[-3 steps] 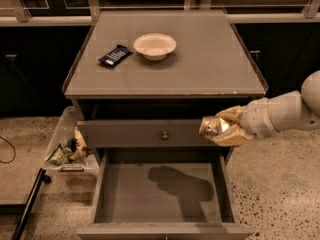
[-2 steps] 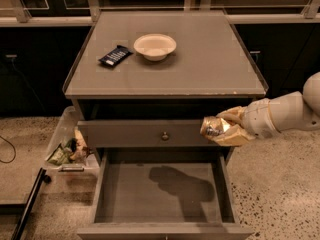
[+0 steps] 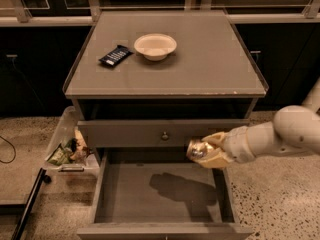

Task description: Place orange can into middle drawer

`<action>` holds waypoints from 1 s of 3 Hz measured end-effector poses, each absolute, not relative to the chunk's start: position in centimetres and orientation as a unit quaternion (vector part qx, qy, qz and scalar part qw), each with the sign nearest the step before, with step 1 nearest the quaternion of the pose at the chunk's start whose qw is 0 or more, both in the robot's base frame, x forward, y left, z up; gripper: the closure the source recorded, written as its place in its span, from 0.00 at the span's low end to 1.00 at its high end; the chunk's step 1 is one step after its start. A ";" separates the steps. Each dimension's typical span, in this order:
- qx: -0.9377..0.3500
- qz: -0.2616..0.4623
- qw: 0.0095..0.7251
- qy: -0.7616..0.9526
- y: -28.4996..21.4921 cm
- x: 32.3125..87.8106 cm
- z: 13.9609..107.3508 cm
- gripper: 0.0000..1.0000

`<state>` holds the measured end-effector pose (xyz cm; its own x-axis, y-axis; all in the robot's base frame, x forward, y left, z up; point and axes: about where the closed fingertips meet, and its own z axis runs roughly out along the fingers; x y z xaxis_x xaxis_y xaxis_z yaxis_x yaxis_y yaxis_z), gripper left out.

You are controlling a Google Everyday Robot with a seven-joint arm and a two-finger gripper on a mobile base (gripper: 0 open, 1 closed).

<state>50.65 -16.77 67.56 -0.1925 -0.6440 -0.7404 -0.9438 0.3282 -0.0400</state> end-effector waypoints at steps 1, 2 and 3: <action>-0.533 0.247 0.328 0.740 -13.9 49.7 59.9 1.00; -0.543 0.274 0.340 0.718 -11.6 49.5 54.5 1.00; -0.543 0.274 0.340 0.718 -11.6 49.5 54.5 1.00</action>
Offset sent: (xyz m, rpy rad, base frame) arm -0.0065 0.0702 -0.1772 0.1312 -0.0044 0.1239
